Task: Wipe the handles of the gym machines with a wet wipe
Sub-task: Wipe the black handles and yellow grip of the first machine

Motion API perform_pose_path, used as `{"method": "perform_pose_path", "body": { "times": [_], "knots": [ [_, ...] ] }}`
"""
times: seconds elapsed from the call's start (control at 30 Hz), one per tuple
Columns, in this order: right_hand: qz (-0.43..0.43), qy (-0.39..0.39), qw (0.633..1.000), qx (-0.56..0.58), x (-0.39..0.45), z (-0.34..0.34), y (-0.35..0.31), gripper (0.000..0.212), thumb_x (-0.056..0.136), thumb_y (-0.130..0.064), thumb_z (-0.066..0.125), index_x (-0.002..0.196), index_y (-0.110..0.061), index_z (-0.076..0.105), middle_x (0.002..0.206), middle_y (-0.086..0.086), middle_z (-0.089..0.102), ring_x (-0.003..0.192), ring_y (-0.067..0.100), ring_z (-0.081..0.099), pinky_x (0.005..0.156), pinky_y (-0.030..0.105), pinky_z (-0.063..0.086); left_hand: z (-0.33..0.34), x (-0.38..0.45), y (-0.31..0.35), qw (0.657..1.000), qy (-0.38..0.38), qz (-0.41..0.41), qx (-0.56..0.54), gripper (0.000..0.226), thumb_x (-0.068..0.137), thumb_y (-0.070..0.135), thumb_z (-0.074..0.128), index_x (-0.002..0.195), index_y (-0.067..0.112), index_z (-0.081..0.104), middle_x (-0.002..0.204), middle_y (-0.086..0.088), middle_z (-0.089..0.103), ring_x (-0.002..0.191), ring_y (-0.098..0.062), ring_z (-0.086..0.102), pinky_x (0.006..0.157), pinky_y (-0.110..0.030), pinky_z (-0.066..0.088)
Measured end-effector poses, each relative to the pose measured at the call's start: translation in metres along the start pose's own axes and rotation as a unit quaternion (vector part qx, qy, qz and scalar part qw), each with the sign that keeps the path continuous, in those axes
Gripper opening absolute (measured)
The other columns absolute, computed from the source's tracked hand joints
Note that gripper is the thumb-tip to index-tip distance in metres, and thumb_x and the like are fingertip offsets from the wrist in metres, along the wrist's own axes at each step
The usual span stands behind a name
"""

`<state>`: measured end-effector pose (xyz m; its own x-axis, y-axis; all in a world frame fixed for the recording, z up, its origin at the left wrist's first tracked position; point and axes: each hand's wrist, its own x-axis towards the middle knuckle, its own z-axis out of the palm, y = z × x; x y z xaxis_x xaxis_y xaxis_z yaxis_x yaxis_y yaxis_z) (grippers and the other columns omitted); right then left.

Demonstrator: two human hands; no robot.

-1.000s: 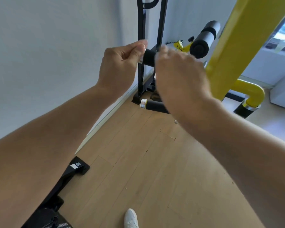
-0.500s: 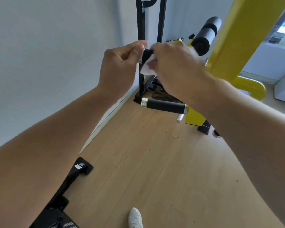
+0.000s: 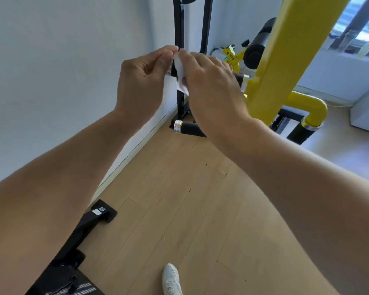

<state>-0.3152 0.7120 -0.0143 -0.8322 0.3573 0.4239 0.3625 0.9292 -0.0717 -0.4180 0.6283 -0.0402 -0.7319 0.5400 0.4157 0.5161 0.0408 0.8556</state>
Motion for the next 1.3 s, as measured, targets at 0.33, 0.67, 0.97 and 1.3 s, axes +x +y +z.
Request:
{"method": "perform_pose_path", "body": {
  "times": [0.33, 0.67, 0.97, 1.3],
  "knots": [
    [0.066, -0.074, 0.981, -0.170, -0.014, -0.029, 0.017, 0.030, 0.098, -0.002, 0.041, 0.126, 0.001, 0.051, 0.100, 0.018, 0.056, 0.096, 0.036, 0.061, 0.059, 0.034, 0.037, 0.008, -0.002, 0.003, 1.000, 0.023, -0.010, 0.002, 0.028, 0.103, 0.028, 0.055, 0.119, 0.017, 0.074, 0.098, 0.011, 0.074, 0.093, 0.005, 0.068, 0.085, -0.005, 0.046],
    [0.020, -0.086, 0.975, -0.203, -0.011, -0.026, 0.021, 0.030, 0.098, -0.004, 0.034, 0.126, -0.001, 0.047, 0.106, 0.019, 0.053, 0.096, 0.035, 0.054, 0.078, 0.038, 0.033, 0.005, -0.004, -0.002, 0.999, 0.038, 0.006, -0.003, 0.028, 0.103, 0.026, 0.055, 0.119, 0.012, 0.074, 0.102, 0.008, 0.075, 0.096, 0.010, 0.067, 0.087, -0.008, 0.047],
    [0.053, -0.027, 0.997, -0.057, 0.004, 0.003, 0.006, 0.029, 0.101, -0.016, 0.039, 0.126, -0.005, 0.047, 0.118, 0.013, 0.058, 0.108, 0.031, 0.057, 0.092, 0.042, 0.041, 0.009, -0.006, 0.001, 0.999, 0.030, -0.010, -0.015, 0.028, 0.103, 0.027, 0.055, 0.121, 0.015, 0.074, 0.106, 0.006, 0.077, 0.099, 0.007, 0.069, 0.086, -0.007, 0.047],
    [-0.023, 0.068, 0.977, 0.200, -0.071, 0.022, 0.018, 0.042, 0.091, 0.005, 0.055, 0.128, -0.012, 0.066, 0.124, 0.005, 0.069, 0.115, 0.020, 0.066, 0.088, 0.040, 0.058, 0.005, -0.007, -0.010, 0.997, 0.025, -0.023, -0.065, 0.029, 0.103, 0.031, 0.055, 0.121, 0.019, 0.074, 0.116, 0.001, 0.075, 0.111, -0.005, 0.068, 0.104, -0.021, 0.048]
  ]
}}
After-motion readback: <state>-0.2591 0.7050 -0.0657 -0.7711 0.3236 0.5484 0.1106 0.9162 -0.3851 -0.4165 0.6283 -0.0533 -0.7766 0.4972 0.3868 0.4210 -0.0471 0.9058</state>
